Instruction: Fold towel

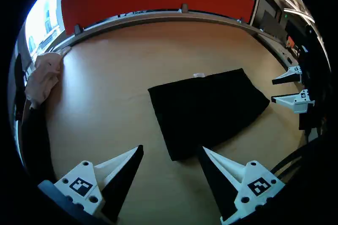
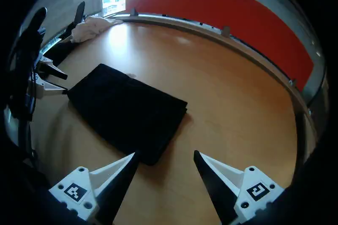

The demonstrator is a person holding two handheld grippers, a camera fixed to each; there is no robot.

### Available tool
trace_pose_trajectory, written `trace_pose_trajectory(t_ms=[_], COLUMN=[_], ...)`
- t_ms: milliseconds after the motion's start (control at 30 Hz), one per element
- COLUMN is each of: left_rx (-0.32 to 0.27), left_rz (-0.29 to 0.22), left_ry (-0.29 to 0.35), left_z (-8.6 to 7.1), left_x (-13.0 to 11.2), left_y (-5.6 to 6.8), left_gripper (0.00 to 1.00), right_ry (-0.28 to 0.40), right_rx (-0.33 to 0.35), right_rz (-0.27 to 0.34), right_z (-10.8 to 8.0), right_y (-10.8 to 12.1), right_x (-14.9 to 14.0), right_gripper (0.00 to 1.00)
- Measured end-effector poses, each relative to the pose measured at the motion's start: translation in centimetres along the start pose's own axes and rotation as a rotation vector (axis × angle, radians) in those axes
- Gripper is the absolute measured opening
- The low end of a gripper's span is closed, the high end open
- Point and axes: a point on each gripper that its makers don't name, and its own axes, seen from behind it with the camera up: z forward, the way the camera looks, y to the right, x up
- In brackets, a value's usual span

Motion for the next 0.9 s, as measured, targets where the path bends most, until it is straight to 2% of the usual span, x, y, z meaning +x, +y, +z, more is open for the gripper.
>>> trace_pose_trajectory(t_ms=[200,467,900], left_rx=[0.005,0.03,0.068], left_rz=[-0.011,-0.036,-0.11], left_ry=[0.002,0.008,-0.001], left_z=[-0.3,-1.2,-3.0], left_x=[-0.4,-1.1,-3.5], left_y=[-0.1,-0.7,-1.7], left_gripper=[0.93,0.93,0.93], right_ry=[-0.002,-0.005,-0.018], right_rx=[0.006,0.043,0.101], right_rz=[-0.008,-0.055,-0.13], right_z=[0.1,0.4,1.0], right_y=[-0.1,-0.7,-1.3], right_x=[-0.2,0.0,0.5], right_gripper=[0.98,0.98,0.97])
